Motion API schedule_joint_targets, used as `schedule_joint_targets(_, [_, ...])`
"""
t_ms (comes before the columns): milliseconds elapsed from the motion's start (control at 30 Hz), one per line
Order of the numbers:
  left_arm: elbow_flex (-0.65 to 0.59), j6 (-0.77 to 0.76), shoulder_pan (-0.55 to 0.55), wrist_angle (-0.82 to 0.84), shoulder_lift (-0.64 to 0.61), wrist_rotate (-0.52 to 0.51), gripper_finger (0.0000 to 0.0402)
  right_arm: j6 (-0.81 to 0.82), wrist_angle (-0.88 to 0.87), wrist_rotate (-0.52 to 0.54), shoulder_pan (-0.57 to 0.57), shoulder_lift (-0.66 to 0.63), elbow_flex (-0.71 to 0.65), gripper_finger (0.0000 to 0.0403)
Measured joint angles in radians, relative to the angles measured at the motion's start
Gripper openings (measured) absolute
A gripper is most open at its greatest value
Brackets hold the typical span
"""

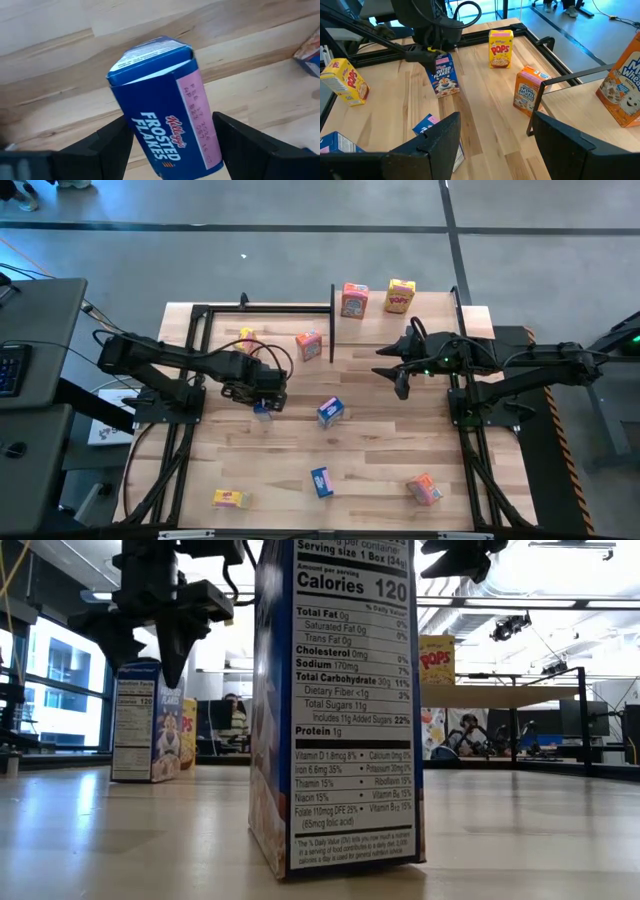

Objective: Stack cereal on shelf
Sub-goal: Put the top left blue cereal box on the shelf

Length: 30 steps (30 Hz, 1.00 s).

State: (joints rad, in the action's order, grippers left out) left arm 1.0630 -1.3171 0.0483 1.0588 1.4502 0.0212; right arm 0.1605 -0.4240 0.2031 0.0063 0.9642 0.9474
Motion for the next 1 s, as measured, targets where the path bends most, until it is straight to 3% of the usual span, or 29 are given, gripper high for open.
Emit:
schedule_joint_targets(400, [0.0,0.141,0.0,-0.003,-0.002,0.002,0.0202,0.023,-0.001,0.0,0.0,0.0,0.0,0.0239])
schedule_joint_targets(1000, [0.0,0.312,0.001,-0.002,-0.002,0.058,0.02,0.023,-0.001,0.0,0.0,0.0,0.0,0.0239])
